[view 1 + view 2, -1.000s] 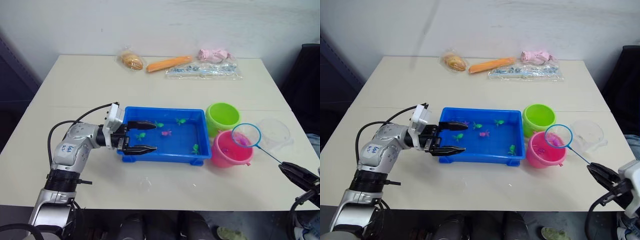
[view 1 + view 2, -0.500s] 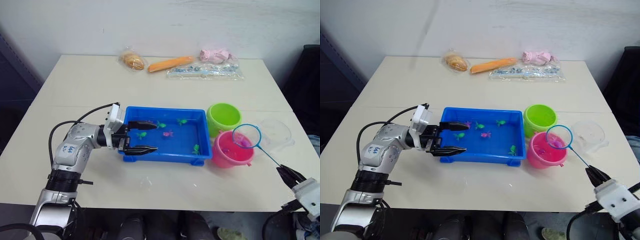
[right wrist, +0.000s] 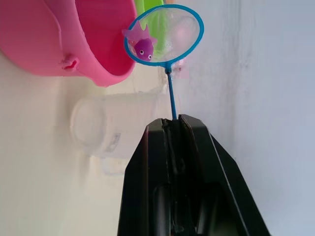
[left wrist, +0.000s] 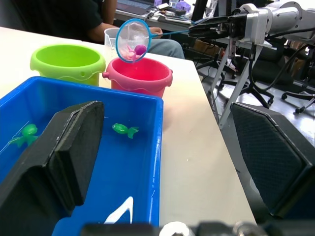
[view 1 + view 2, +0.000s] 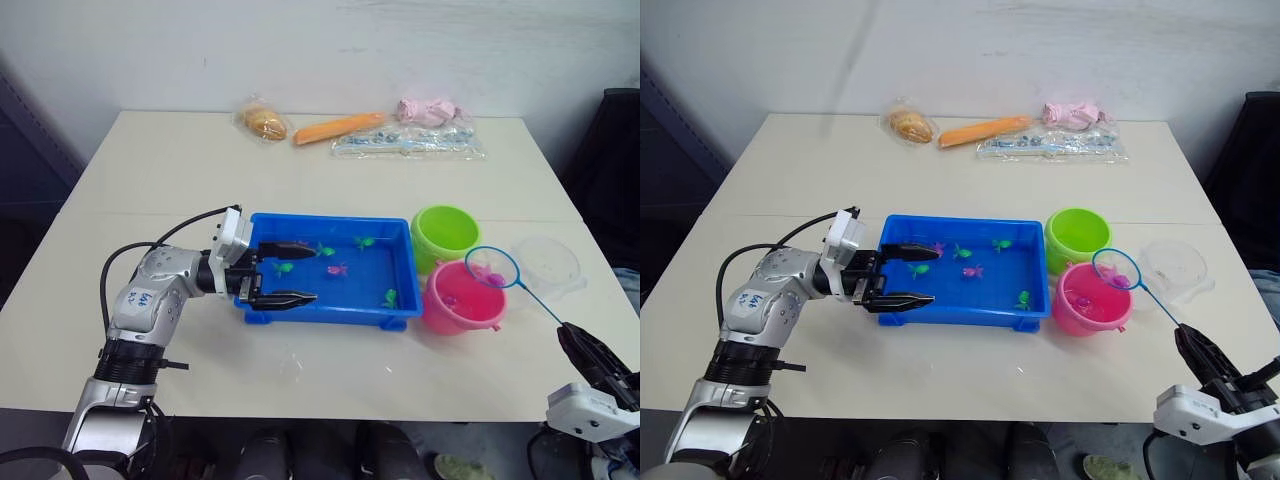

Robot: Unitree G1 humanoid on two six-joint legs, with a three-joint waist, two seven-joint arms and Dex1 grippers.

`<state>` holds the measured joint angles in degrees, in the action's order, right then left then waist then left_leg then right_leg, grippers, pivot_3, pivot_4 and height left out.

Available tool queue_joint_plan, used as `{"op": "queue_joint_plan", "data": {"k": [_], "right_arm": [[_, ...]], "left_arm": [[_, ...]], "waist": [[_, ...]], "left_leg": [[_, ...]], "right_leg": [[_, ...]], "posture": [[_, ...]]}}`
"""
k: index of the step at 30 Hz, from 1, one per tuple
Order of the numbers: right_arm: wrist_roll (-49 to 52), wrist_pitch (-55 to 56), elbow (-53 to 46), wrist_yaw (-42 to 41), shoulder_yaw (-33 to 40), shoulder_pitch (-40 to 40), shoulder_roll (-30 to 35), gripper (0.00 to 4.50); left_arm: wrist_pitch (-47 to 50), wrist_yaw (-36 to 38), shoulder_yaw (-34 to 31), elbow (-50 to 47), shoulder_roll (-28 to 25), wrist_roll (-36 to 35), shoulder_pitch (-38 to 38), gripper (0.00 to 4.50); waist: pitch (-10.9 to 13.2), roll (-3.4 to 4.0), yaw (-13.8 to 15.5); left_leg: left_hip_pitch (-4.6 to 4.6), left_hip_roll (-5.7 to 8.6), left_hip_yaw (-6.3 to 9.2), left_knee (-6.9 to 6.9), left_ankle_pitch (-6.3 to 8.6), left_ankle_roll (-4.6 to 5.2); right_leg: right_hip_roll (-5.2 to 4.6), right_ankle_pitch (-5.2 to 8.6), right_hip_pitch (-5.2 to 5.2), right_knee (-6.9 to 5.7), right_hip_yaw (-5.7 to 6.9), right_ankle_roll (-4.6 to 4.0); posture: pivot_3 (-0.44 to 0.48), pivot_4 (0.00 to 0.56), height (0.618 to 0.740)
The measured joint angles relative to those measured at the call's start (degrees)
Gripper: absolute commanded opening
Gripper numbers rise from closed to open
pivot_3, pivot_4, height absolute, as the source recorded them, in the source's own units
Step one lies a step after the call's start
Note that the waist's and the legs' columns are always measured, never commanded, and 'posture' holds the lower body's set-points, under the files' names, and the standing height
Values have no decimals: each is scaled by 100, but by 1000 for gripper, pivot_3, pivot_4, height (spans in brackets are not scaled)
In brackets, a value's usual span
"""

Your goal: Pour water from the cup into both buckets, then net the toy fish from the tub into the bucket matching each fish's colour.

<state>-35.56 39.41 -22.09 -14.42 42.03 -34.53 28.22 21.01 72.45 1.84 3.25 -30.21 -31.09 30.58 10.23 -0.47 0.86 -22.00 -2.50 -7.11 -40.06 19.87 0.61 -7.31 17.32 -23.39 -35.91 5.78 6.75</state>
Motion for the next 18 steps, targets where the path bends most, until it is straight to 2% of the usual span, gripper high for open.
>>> {"op": "queue_joint_plan", "data": {"k": [10,18], "right_arm": [[-687,227,-9,771,-67,-68,92,0],[-830,53,-19,1053,-230,-344,-134,0]], "left_arm": [[-34,-46,-2,7,8,1,-4,4406],[-55,-50,-27,8,10,1,-14,4406]], "waist": [[0,0,-26],[0,0,-69]], "left_leg": [[0,-1,1,0,-2,1],[0,-2,3,0,-2,1]], "right_leg": [[0,0,1,-1,0,-1],[0,2,1,-3,1,-4]], "posture": [[0,150,740],[0,150,740]]}}
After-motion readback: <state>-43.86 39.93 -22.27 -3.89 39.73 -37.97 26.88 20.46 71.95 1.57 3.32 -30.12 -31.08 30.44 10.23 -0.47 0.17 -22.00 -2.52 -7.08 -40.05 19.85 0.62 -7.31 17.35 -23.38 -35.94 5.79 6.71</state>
